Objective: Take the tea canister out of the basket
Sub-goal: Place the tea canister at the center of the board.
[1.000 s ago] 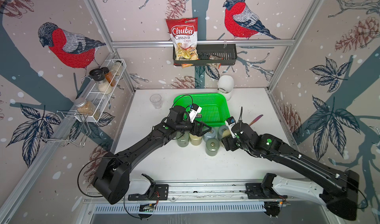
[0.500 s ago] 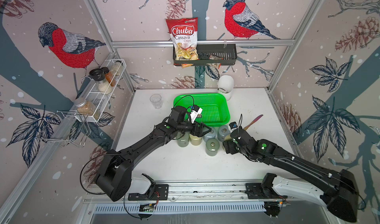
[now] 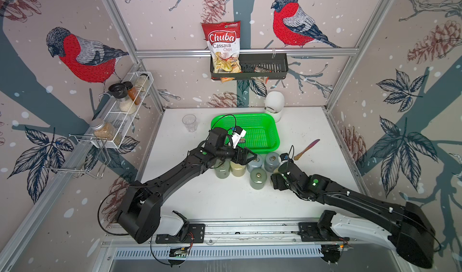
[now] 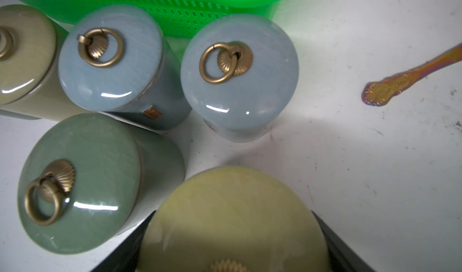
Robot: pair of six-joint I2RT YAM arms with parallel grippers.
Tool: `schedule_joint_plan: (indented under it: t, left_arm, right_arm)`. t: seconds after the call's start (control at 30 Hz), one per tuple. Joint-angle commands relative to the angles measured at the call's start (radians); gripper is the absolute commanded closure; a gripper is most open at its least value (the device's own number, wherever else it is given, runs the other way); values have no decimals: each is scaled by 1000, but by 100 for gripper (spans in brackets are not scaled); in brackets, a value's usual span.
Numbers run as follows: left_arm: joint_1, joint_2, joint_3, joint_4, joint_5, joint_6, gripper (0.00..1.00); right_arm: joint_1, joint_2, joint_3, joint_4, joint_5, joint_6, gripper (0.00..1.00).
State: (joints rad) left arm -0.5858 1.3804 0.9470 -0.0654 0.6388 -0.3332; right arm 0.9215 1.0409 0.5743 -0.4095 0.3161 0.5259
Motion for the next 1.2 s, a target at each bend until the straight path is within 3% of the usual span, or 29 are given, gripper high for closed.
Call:
schedule_joint_plan:
  t: [0.0,0.5,0.7,0.8,0.9,1.17]
  left_arm:
    - [-3,2,10,7,-9,16,7]
    - [-3,8,-1,6,-25,27,6]
    - [-3,12,-1,15,-15,27,6]
    - [-3,11,2,19,-13,27,6]
    - [-2,9,6,16,-15,30,6]
    - [-2,16,13,36,5,21,6]
  right_arm:
    - [0,10,-9,105,45,22,100]
    - [2,70,-54,200,46,44,97]
    - [4,106,-57,208,41,45,75]
    - [5,111,-58,208,44,49,49]
    - [5,103,-59,203,47,50,32]
    - [5,88,-58,196,27,33,7]
